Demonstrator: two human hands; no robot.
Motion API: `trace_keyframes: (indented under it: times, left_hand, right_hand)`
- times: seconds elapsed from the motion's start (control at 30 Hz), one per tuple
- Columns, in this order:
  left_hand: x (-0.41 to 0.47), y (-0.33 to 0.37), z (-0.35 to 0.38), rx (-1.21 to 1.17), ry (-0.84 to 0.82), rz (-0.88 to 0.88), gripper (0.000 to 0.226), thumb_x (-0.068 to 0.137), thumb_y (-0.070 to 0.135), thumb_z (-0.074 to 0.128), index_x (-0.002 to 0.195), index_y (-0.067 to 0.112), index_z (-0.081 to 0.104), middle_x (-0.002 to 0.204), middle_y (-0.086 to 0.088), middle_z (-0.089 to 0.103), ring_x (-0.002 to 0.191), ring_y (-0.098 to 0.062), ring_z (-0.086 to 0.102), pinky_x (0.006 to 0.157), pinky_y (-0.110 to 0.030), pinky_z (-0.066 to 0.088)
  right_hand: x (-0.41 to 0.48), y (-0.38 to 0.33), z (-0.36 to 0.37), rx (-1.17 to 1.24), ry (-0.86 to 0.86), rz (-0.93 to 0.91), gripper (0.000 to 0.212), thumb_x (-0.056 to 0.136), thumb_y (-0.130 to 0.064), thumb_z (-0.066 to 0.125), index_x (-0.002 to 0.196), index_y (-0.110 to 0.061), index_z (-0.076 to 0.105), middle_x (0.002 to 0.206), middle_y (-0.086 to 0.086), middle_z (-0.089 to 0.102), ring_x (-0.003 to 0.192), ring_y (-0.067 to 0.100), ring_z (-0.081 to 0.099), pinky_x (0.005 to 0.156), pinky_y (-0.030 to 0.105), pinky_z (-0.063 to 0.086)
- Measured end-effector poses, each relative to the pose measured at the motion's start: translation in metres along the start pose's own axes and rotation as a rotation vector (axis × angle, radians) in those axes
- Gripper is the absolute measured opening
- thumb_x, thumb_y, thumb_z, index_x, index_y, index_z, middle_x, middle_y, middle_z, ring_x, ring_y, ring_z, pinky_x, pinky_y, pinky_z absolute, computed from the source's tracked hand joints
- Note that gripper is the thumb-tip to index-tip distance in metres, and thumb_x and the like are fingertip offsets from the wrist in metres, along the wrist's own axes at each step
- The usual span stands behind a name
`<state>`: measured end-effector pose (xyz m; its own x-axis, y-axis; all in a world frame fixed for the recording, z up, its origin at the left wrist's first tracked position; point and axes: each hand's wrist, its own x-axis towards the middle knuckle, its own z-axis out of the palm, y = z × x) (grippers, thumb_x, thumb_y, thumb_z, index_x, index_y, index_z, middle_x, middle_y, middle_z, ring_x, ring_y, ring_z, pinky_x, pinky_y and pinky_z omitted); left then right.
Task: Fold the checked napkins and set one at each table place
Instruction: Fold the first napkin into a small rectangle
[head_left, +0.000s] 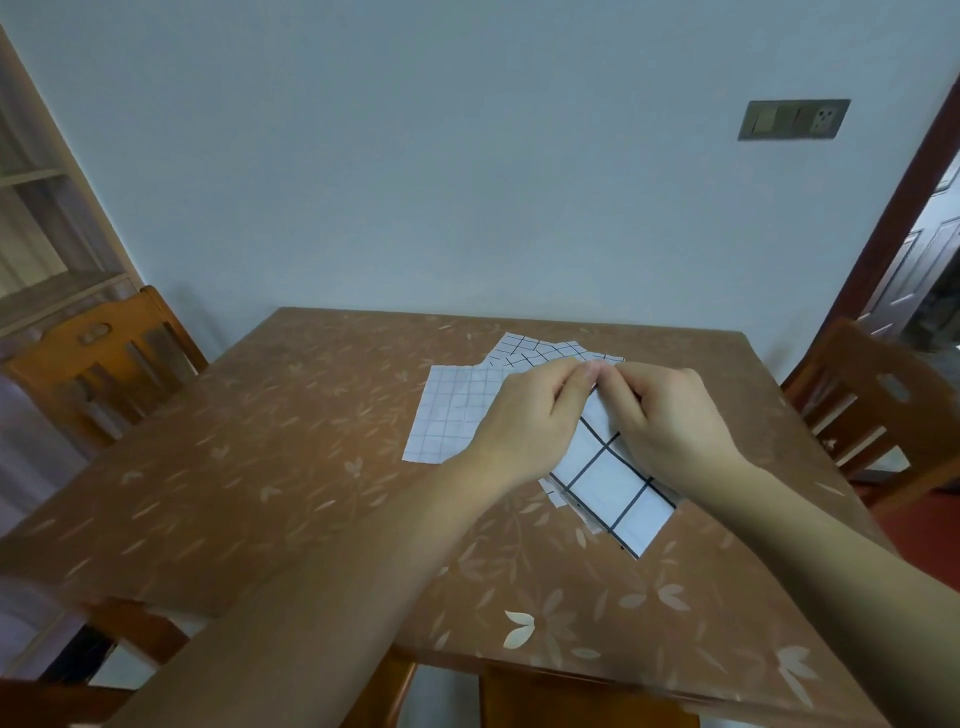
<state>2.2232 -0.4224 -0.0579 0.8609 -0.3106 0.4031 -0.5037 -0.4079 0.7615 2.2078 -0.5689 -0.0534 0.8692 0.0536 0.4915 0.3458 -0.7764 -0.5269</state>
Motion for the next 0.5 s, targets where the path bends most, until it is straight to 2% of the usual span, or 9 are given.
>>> trace_keyframes:
  times: [0.1, 0.17, 0.27, 0.33, 0.43, 0.5]
  left_hand:
    - [0.002, 0.000, 0.002, 0.040, 0.041, 0.025, 0.041, 0.103, 0.030, 0.042, 0.062, 0.029, 0.039, 0.053, 0.009, 0.040, 0.054, -0.011, 0.037, 0.055, -0.034, 0.033]
    - [0.002, -0.001, 0.001, 0.075, 0.086, 0.047, 0.037, 0.103, 0.027, 0.042, 0.067, 0.021, 0.043, 0.056, 0.003, 0.044, 0.056, -0.014, 0.039, 0.056, -0.035, 0.035]
    - [0.003, -0.006, -0.003, 0.077, 0.226, 0.082, 0.031, 0.103, 0.024, 0.042, 0.073, 0.018, 0.047, 0.055, 0.008, 0.043, 0.054, -0.010, 0.040, 0.050, -0.021, 0.030]
    - [0.003, -0.009, -0.007, 0.080, 0.288, 0.085, 0.032, 0.103, 0.022, 0.042, 0.072, 0.017, 0.048, 0.053, 0.010, 0.040, 0.052, -0.009, 0.038, 0.049, -0.019, 0.028]
    - [0.000, -0.010, -0.008, 0.091, 0.300, 0.037, 0.038, 0.103, 0.025, 0.042, 0.066, 0.033, 0.042, 0.051, 0.012, 0.042, 0.052, -0.006, 0.041, 0.050, -0.018, 0.027]
    - [-0.001, -0.010, -0.013, 0.031, 0.220, -0.051, 0.038, 0.103, 0.033, 0.042, 0.064, 0.034, 0.042, 0.053, 0.013, 0.043, 0.052, -0.006, 0.039, 0.053, -0.021, 0.028]
  right_hand:
    - [-0.002, 0.005, -0.002, 0.117, -0.002, 0.033, 0.052, 0.101, -0.032, 0.042, 0.055, -0.018, 0.026, 0.048, -0.005, 0.025, 0.047, 0.011, 0.024, 0.048, 0.027, 0.020]
    - [-0.004, 0.007, -0.006, 0.172, -0.031, 0.060, 0.051, 0.101, -0.035, 0.043, 0.056, -0.017, 0.026, 0.051, -0.004, 0.025, 0.047, 0.010, 0.024, 0.047, 0.025, 0.021]
    - [-0.007, 0.014, -0.010, 0.127, -0.098, 0.043, 0.054, 0.099, -0.038, 0.045, 0.054, -0.016, 0.025, 0.048, 0.000, 0.027, 0.043, 0.010, 0.025, 0.045, 0.023, 0.022]
    - [-0.009, 0.017, -0.010, 0.099, -0.088, 0.027, 0.056, 0.098, -0.038, 0.047, 0.052, -0.015, 0.024, 0.045, 0.001, 0.026, 0.042, 0.011, 0.025, 0.046, 0.025, 0.020]
    - [-0.008, 0.018, -0.009, 0.089, -0.065, 0.020, 0.058, 0.097, -0.037, 0.051, 0.050, -0.016, 0.023, 0.044, 0.000, 0.024, 0.043, 0.012, 0.023, 0.045, 0.024, 0.018]
    - [-0.007, 0.018, -0.012, 0.075, -0.088, 0.002, 0.058, 0.096, -0.036, 0.053, 0.050, -0.016, 0.024, 0.043, -0.002, 0.024, 0.042, 0.012, 0.023, 0.044, 0.023, 0.018]
